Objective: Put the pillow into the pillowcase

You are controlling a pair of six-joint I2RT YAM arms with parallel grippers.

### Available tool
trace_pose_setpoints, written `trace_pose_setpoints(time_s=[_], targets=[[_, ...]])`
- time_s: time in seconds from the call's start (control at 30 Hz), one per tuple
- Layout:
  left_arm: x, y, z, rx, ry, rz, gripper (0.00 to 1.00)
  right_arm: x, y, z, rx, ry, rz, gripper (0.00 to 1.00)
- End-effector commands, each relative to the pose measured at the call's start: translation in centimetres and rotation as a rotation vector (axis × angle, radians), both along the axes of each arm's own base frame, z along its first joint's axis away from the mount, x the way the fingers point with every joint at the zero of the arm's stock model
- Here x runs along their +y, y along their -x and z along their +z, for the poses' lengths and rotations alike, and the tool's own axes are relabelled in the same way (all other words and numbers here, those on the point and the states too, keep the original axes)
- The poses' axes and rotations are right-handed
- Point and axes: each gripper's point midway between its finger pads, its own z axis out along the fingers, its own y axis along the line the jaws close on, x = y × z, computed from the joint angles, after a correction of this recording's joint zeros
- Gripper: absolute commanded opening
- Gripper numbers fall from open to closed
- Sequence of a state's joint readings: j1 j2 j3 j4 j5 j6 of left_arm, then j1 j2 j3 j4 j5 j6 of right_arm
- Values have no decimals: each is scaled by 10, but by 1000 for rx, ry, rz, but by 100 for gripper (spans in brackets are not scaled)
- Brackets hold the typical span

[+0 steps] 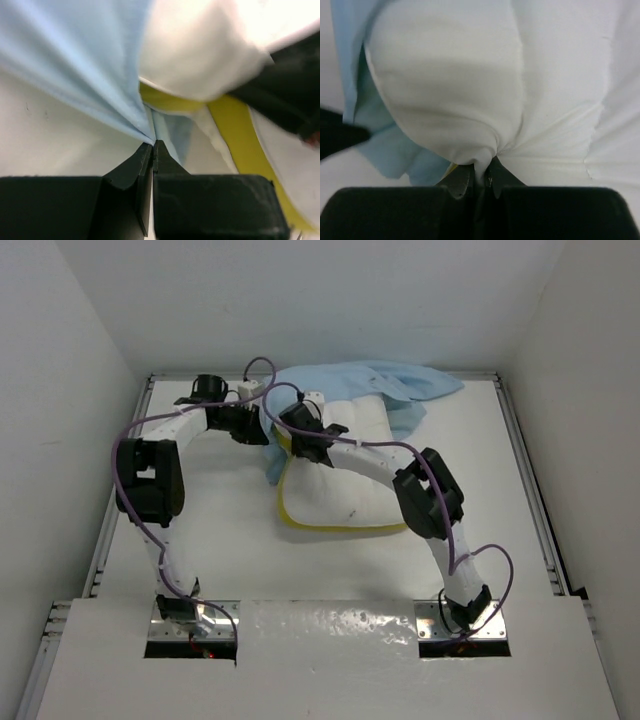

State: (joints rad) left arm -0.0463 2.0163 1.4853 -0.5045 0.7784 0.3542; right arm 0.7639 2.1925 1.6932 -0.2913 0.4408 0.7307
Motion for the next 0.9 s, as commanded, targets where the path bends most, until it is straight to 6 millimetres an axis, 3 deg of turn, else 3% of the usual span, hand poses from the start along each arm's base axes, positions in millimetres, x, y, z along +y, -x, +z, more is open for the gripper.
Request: trace_pose_setpoints(time_s=[0.0, 0.1, 0.2, 0.27, 0.33, 0.37, 0.4, 0.43, 0.47, 0.53, 0.57, 0.6, 0.63, 0.67, 0.7, 0.73, 0.77, 0.8, 0.83, 0.87], targets=[[-22, 57, 33, 35, 58, -216, 0, -12, -80, 124, -383, -178, -227, 0], [-35, 82, 40, 70, 73, -301, 0, -13, -91, 130, -416, -183, -278, 0], [-44, 99, 33, 103, 80, -359, 0, -7, -94, 130, -421, -244, -312, 0], [-43, 106, 28, 139, 86, -368, 0, -1, -89, 149, -463, -317, -316, 0], [-45, 107, 35, 112, 107, -404, 0, 5, -90, 164, -514, -366, -311, 0], [-51, 118, 47, 132, 171, -432, 0, 14, -95, 162, -512, -368, -296, 0], [-53, 111, 65, 35, 193, -491, 0, 19, -99, 153, -492, -348, -291, 0], [-59, 111, 83, 7, 247, -511, 0, 26, -104, 124, -423, -278, -283, 0], [-58, 117, 97, 20, 278, -521, 0, 30, -101, 109, -382, -252, -268, 0], [-55, 103, 127, -94, 291, -529, 0, 31, -79, 63, -269, -214, -252, 0], [-53, 101, 130, -108, 280, -527, 0, 31, -69, 51, -237, -228, -245, 0], [-52, 101, 126, -111, 265, -530, 0, 39, -65, 56, -250, -328, -247, 0], [-50, 103, 120, -93, 252, -526, 0, 32, -42, 19, -195, -312, -221, 0], [-46, 104, 108, -60, 226, -519, 0, 34, -32, 20, -193, -349, -191, 0], [-43, 112, 93, -10, 218, -520, 0, 41, -28, 46, -222, -421, -140, 0], [-38, 117, 81, 25, 174, -517, 0, 34, -15, 33, -193, -400, -119, 0], [-31, 127, 69, 55, 157, -516, 1, 38, -9, 56, -217, -409, -49, 5], [-27, 130, 65, 58, 137, -519, 10, 34, -1, 55, -220, -380, 0, 22], [-20, 133, 64, 46, 90, -523, 18, 35, 3, 66, -236, -369, 51, 42], [-14, 131, 66, 31, 62, -516, 29, 33, 6, 74, -262, -316, 118, 70]])
